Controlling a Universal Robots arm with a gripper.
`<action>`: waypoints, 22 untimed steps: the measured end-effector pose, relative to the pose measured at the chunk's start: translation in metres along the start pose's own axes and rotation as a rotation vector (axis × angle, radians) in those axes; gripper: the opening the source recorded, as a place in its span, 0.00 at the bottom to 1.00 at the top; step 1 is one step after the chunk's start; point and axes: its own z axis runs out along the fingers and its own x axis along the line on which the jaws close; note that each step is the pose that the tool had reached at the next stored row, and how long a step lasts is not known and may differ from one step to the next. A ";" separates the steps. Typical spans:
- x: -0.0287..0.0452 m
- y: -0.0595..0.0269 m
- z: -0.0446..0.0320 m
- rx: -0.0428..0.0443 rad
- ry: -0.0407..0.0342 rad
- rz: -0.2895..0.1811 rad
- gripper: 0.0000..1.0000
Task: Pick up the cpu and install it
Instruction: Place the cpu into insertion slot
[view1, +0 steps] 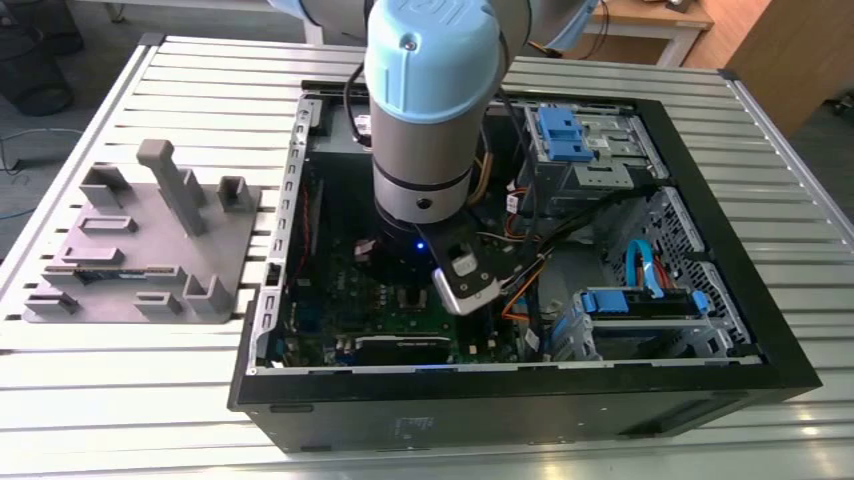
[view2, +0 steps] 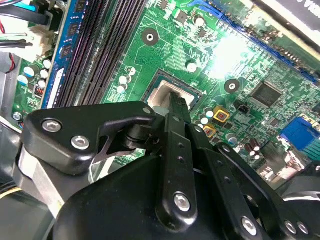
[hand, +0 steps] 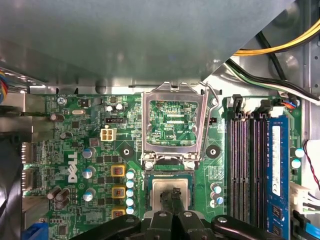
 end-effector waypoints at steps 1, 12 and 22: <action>0.0001 0.0000 0.0009 0.0000 0.0000 0.000 0.11; 0.0001 -0.0001 0.0039 0.0003 0.0001 0.000 0.11; 0.0002 -0.0001 0.0048 -0.0001 0.0000 0.000 0.11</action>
